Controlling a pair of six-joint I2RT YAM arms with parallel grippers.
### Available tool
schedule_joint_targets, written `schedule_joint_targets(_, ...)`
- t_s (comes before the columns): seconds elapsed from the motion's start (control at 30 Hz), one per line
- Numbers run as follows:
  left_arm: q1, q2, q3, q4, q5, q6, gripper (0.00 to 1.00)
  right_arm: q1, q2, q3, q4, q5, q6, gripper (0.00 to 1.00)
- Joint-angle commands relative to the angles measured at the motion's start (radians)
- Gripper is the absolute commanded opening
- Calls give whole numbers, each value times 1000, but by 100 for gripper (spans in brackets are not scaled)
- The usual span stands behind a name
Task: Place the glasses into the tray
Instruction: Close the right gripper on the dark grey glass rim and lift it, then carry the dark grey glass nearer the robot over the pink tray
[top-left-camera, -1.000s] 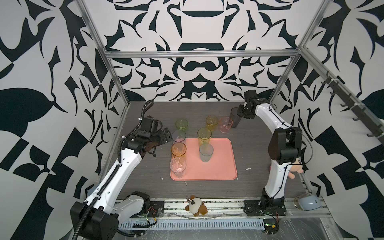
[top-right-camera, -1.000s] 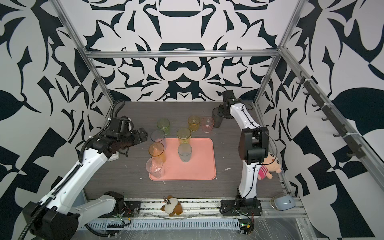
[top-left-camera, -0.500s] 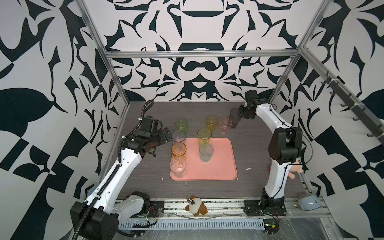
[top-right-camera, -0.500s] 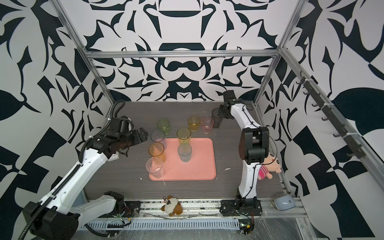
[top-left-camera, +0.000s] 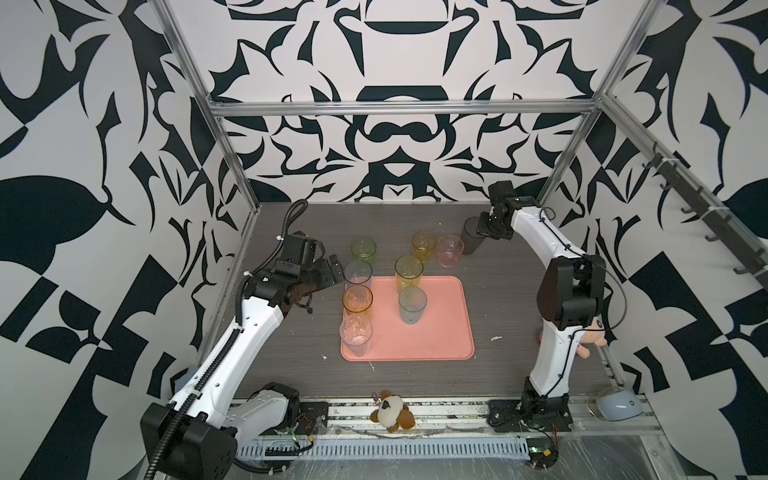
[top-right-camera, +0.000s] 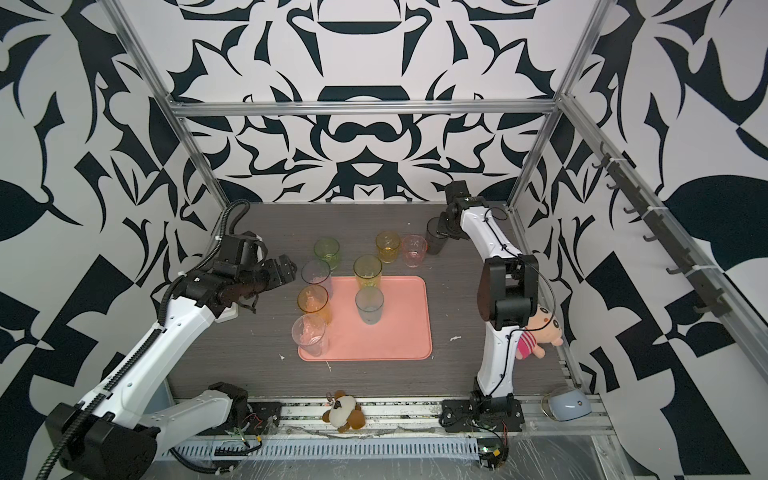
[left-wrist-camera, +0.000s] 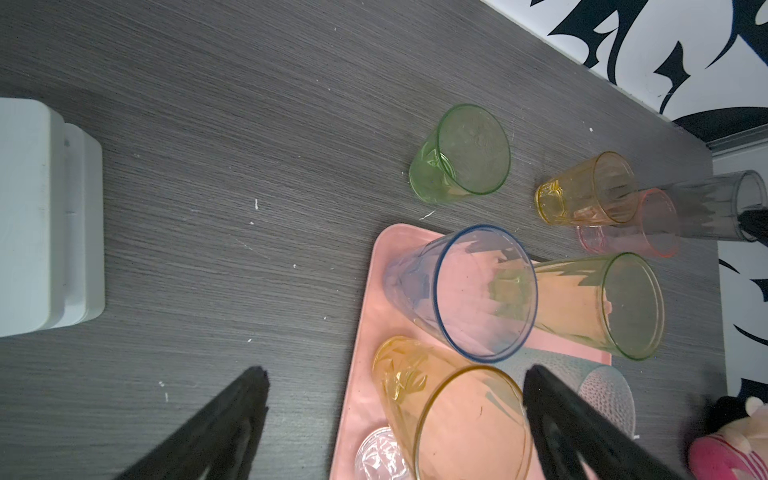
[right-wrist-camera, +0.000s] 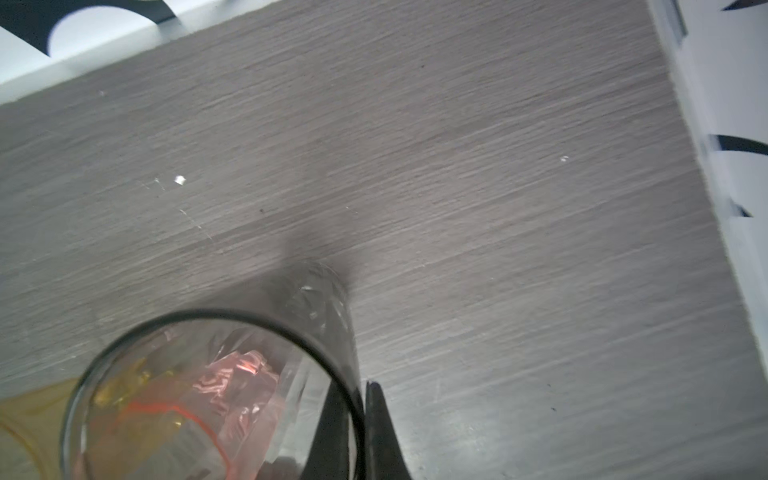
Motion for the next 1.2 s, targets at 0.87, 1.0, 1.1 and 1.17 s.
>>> schedule_joint_targets(0.87,-3,-18,9,5,16,-10,99,26,-598,-270,-228,-8,-41,0)
schedule_joint_targets(1.0,-3,-21,2,11,20,-10,100,30,-652,-351,-249,-26,-35,0)
schedule_joint_targets(1.1,-2,-25,-1,8,21,-7,100,53,-697,-405,-257,-32,-29,0)
schedule_joint_targets(1.17,-3,-26,0,7,18,-4,99,77,-721,-428,-272,-30,-26,0)
